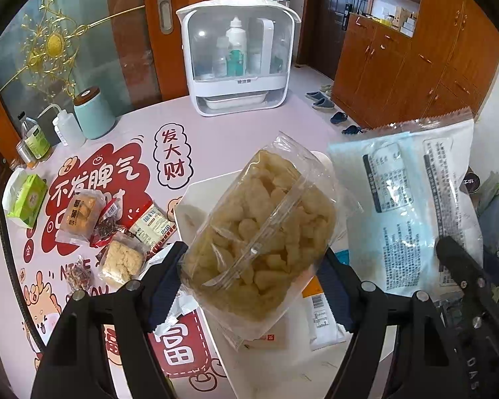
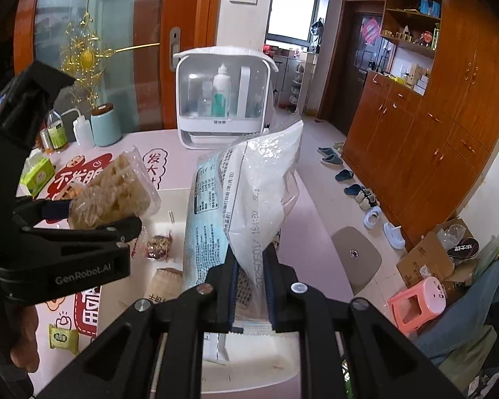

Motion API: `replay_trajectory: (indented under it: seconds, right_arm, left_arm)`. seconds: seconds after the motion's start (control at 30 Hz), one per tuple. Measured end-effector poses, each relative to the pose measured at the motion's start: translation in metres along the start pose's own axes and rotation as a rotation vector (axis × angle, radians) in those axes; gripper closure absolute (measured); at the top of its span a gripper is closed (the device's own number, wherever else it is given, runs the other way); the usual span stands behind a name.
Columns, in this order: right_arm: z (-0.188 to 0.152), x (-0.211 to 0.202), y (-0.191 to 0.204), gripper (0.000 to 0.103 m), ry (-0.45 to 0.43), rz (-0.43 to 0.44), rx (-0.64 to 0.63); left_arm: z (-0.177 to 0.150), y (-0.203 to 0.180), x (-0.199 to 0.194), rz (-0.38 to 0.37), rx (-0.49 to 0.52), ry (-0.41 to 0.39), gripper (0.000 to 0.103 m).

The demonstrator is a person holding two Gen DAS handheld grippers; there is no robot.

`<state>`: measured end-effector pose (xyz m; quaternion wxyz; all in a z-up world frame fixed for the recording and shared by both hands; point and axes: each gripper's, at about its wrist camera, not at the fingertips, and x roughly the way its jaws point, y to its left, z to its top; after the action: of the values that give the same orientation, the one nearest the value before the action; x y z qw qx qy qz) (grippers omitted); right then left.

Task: Organize snacks
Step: 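Lift both items over the white tray and release them inside, then move both open grippers back toward the remaining snacks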

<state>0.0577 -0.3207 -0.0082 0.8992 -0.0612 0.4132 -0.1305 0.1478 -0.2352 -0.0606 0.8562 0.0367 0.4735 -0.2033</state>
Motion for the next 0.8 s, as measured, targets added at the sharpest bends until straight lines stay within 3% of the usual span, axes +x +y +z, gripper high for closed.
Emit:
replay_trajectory:
  seconds: [0.17, 0.23, 0.3, 0.4, 0.47, 0.57, 0.8]
  right_arm:
    - [-0.003, 0.008, 0.004, 0.088, 0.033, 0.003, -0.015]
    - [-0.005, 0.013, 0.005, 0.086, 0.053, 0.015, -0.022]
    - [-0.009, 0.017, 0.008, 0.083, 0.073, 0.041, -0.024]
    - [-0.015, 0.016, 0.011, 0.069, 0.068, 0.035, -0.028]
    - [-0.018, 0.010, 0.014, 0.048, 0.046, 0.026, -0.036]
    - [-0.018, 0.001, 0.016, 0.038, 0.009, 0.031, -0.042]
    - [-0.016, -0.009, 0.020, 0.037, 0.002, 0.061, -0.047]
  left_arm:
    - [0.000, -0.003, -0.001, -0.003, 0.010, -0.007, 0.027]
    - [-0.001, -0.005, -0.001, -0.023, 0.013, -0.002, 0.022]
    - [-0.003, -0.006, -0.001, -0.054, 0.017, 0.010, 0.009]
    - [-0.005, -0.008, -0.004, -0.079, 0.021, 0.010, 0.006]
    - [-0.007, -0.009, -0.006, -0.084, 0.036, 0.009, 0.001]
    - [-0.011, -0.008, -0.014, -0.086, 0.040, -0.010, 0.001]
    - [-0.018, 0.008, -0.036, -0.071, 0.020, -0.030, 0.001]
